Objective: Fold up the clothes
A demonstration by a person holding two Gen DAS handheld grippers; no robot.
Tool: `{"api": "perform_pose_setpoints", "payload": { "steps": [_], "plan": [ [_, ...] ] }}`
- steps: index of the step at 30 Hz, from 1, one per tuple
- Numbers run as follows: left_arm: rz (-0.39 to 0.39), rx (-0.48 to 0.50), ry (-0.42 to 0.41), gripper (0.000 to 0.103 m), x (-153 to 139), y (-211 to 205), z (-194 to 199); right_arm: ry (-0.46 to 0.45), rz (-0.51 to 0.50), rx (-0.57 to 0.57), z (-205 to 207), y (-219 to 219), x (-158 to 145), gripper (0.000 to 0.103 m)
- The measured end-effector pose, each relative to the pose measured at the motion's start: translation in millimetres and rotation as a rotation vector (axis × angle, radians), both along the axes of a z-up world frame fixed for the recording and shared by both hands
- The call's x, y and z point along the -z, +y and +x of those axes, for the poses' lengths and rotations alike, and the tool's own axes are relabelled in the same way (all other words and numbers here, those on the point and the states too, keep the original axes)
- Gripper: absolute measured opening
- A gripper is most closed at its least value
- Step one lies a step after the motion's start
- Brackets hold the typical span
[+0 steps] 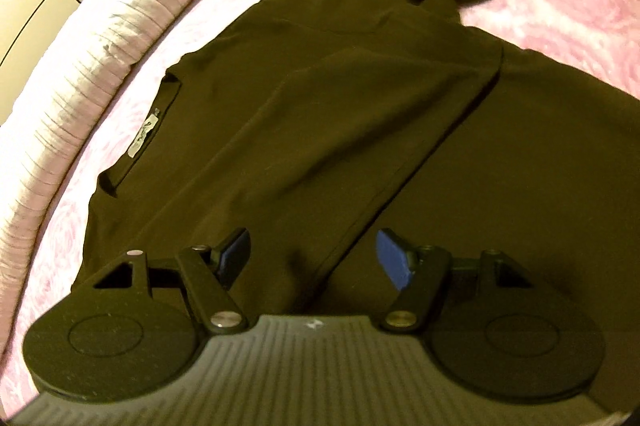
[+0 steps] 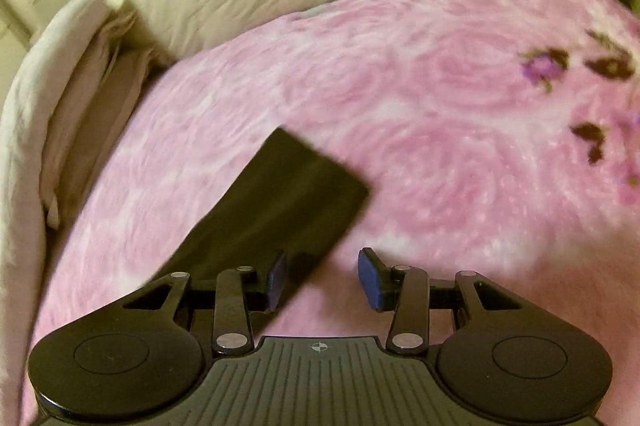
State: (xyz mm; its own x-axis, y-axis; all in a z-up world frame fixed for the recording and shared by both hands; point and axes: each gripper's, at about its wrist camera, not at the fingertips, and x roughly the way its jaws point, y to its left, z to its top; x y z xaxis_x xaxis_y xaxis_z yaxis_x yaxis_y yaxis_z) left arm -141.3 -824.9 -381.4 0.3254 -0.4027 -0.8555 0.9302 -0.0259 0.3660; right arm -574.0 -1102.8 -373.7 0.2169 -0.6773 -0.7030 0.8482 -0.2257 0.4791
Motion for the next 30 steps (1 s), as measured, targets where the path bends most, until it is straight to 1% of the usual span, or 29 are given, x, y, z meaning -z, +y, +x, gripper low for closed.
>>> {"api": "perform_pose_setpoints", "payload": {
  "steps": [3,4,5,6,7,8,12,14,16,20,22,24,26,27,29,30],
  "plan": [
    [0.012,0.008,-0.013,0.066,2.0,-3.3,1.3,-0.027,-0.034,0.008,-5.9,-8.4,4.7,0.043],
    [0.013,0.011,-0.016,0.066,1.8,-3.9,1.4,-0.037,-0.037,0.012,-7.4,-10.1,5.1,0.041],
    [0.011,0.014,-0.018,0.066,0.6,-4.1,1.1,-0.035,-0.031,0.02,-9.0,-11.1,3.9,0.026],
    [0.009,0.017,-0.02,0.066,-0.5,-4.2,0.8,-0.03,-0.02,0.027,-9.2,-10.5,1.6,0.013],
    [0.007,0.019,-0.021,0.066,-1.7,-4.4,0.4,-0.026,-0.008,0.035,-9.0,-9.5,-0.8,0.002],
    [0.001,0.019,-0.022,0.066,-4.1,-3.8,0.3,-0.023,-0.003,0.041,-4.6,-8.2,-4.5,0.001],
    [-0.037,0.001,-0.017,0.066,-18.8,3.4,2.2,0.102,-0.049,-0.068,37.2,3.4,-46.8,0.001],
    [-0.058,-0.026,-0.009,0.066,-27.6,12.2,7.1,0.163,-0.119,-0.181,75.4,8.5,-73.6,0.001],
    [-0.078,-0.061,-0.001,0.066,-36.6,25.0,14.5,0.199,-0.203,-0.311,125.9,15.3,-100.9,0.001],
    [-0.117,-0.141,0.006,0.066,-54.5,63.3,36.2,0.159,-0.403,-0.563,237.4,50.0,-155.8,0.001],
    [-0.134,-0.195,0.012,0.066,-62.0,89.5,51.3,0.14,-0.563,-0.729,298.1,98.2,-183.4,0.001],
    [-0.147,-0.252,0.02,0.066,-67.3,118.1,67.7,0.109,-0.674,-0.9,350.4,158.0,-192.9,0.001],
    [-0.15,-0.311,0.029,0.066,-67.7,149.5,85.3,0.068,-0.674,-1.113,403.5,222.1,-174.5,0.001],
    [-0.147,-0.335,0.031,0.066,-67.0,163.7,93.2,0.072,-0.653,-1.204,426.3,249.9,-158.0,0.001],
    [-0.135,-0.362,0.023,0.066,-64.3,191.8,107.4,0.097,-0.548,-1.336,466.8,292.9,-113.7,0.001],
    [-0.136,-0.374,0.017,0.066,-63.8,206.4,114.1,0.113,-0.491,-1.373,482.1,307.6,-93.4,0.001]
  ]
}}
